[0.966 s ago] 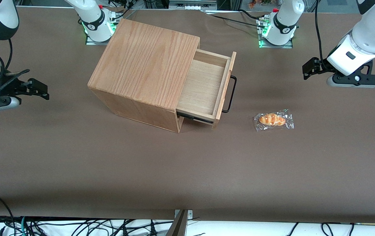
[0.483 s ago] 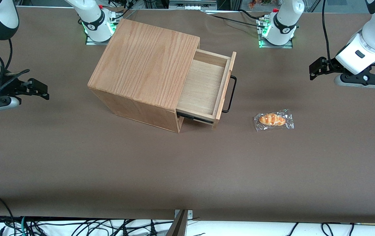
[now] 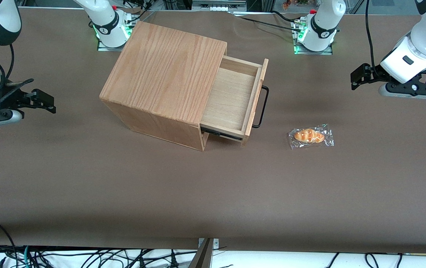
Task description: Open top drawer with left arm
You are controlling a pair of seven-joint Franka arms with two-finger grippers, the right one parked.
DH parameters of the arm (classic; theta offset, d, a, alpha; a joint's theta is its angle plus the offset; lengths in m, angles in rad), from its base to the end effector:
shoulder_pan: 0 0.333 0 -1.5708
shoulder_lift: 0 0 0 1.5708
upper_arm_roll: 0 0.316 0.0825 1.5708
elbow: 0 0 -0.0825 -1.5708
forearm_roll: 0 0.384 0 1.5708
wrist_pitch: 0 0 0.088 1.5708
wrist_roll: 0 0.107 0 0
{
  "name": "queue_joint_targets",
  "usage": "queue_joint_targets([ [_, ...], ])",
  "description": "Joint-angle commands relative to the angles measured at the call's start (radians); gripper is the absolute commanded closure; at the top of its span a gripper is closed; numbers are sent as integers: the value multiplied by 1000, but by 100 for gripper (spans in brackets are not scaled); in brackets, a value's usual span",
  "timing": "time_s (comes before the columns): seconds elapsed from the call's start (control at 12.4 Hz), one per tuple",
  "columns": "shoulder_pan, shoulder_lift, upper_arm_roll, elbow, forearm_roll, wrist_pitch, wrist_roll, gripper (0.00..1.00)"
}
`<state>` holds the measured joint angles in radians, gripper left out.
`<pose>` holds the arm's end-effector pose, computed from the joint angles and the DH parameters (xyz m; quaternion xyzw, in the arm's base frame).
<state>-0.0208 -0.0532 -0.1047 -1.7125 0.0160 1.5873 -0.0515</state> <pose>0.5314 -0.0667 0.5880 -0.9986 0.0372 0.0350 0.0139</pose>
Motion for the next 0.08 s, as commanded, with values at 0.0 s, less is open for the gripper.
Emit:
queue_joint_targets([
  [0.0, -5, 3, 3, 22, -21, -29, 18, 0],
])
